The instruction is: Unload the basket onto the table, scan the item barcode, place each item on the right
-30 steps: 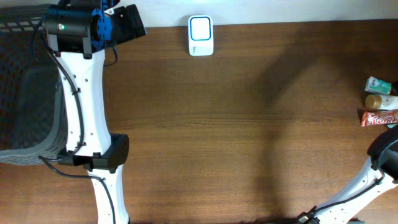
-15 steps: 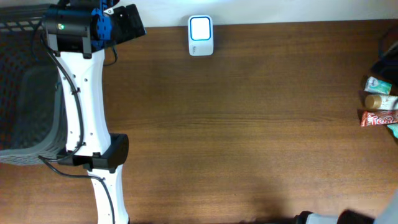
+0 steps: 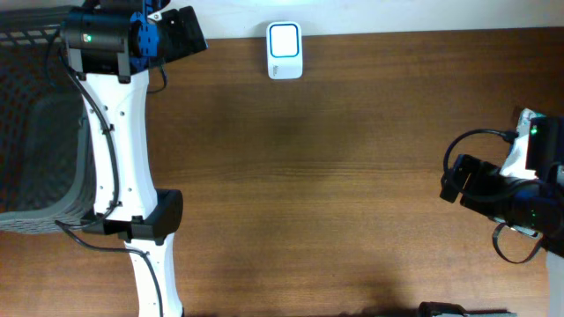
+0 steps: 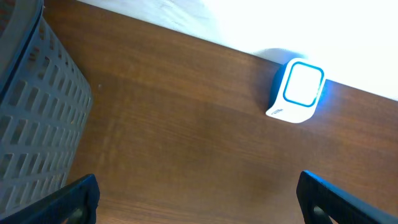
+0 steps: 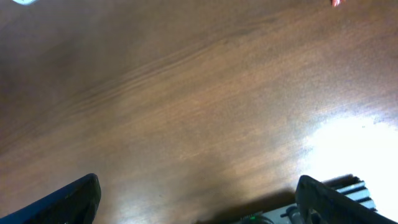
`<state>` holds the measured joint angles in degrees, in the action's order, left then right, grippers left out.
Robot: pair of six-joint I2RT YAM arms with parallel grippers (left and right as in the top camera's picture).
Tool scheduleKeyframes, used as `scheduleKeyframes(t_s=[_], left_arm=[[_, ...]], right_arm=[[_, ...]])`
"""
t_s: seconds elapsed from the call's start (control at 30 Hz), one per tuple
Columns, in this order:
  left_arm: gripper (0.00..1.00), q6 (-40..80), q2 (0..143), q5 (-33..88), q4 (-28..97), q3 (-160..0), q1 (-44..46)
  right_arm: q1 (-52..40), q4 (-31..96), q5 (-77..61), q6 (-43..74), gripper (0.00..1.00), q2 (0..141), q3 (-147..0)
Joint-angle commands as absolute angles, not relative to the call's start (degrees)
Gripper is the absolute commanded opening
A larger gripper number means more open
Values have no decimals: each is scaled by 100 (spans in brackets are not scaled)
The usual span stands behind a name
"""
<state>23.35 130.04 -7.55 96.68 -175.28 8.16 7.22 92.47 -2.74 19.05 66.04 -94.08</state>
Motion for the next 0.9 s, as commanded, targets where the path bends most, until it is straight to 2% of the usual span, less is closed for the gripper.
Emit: scheduleKeyframes(t_s=[0.0,0.47,0.87], left_arm=[[99,2263,13028,-794,9671,-17539,808],[99,2263,13028,-794,9671,-17539,808],[99,2263,13028,-794,9671,-17539,808]], right_arm=[[672,9279,-320,1885,99,6757,-9373],[670,9332,-325,1837,99,6764,-9373],[672,9330,-322,1627,99,5730,-9373]])
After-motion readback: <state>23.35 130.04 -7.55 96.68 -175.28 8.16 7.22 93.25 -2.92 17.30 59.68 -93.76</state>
